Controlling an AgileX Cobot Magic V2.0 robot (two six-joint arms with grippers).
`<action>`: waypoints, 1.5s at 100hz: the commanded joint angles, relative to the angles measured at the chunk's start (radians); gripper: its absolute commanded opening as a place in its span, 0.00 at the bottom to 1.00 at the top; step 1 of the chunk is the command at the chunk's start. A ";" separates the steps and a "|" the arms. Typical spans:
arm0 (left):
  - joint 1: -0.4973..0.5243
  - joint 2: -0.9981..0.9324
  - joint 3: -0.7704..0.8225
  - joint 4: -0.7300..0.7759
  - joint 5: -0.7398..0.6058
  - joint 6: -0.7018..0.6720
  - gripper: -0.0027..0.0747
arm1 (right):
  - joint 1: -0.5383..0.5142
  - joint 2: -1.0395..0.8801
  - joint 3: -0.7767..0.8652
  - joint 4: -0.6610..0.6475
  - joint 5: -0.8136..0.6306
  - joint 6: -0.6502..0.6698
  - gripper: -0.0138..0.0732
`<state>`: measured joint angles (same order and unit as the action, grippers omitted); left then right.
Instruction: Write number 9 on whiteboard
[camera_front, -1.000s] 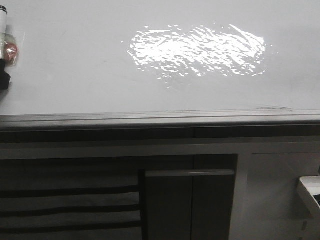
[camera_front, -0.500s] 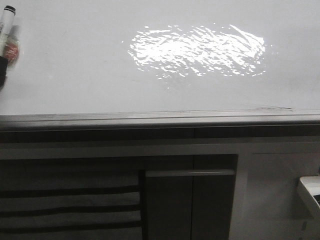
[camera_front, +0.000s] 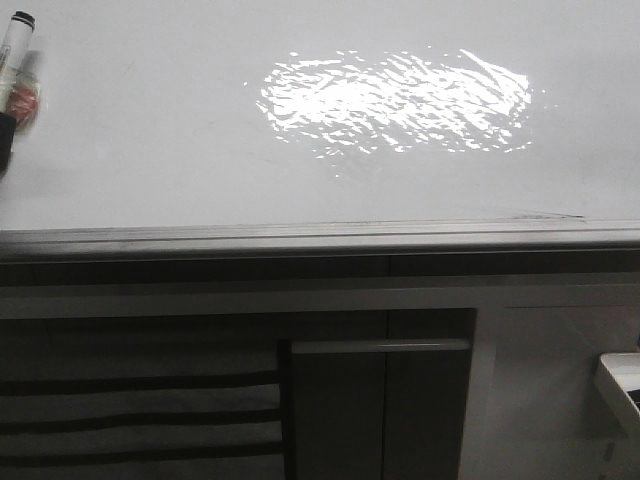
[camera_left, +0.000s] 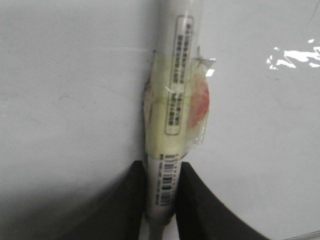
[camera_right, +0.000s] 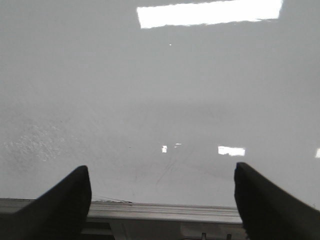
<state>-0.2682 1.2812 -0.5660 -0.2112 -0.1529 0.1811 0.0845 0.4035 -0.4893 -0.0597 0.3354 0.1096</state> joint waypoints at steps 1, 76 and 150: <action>-0.008 -0.008 -0.032 -0.001 -0.052 -0.005 0.20 | -0.005 0.014 -0.048 -0.001 -0.058 -0.005 0.76; -0.008 -0.071 -0.310 0.017 0.709 0.152 0.01 | -0.005 0.447 -0.578 0.378 0.636 -0.367 0.76; -0.180 -0.071 -0.490 -0.495 1.288 1.016 0.01 | 0.425 0.848 -0.713 0.720 0.628 -1.136 0.64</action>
<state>-0.3964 1.2367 -1.0230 -0.6629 1.1447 1.1916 0.4758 1.2502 -1.1464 0.6158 0.9933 -0.9958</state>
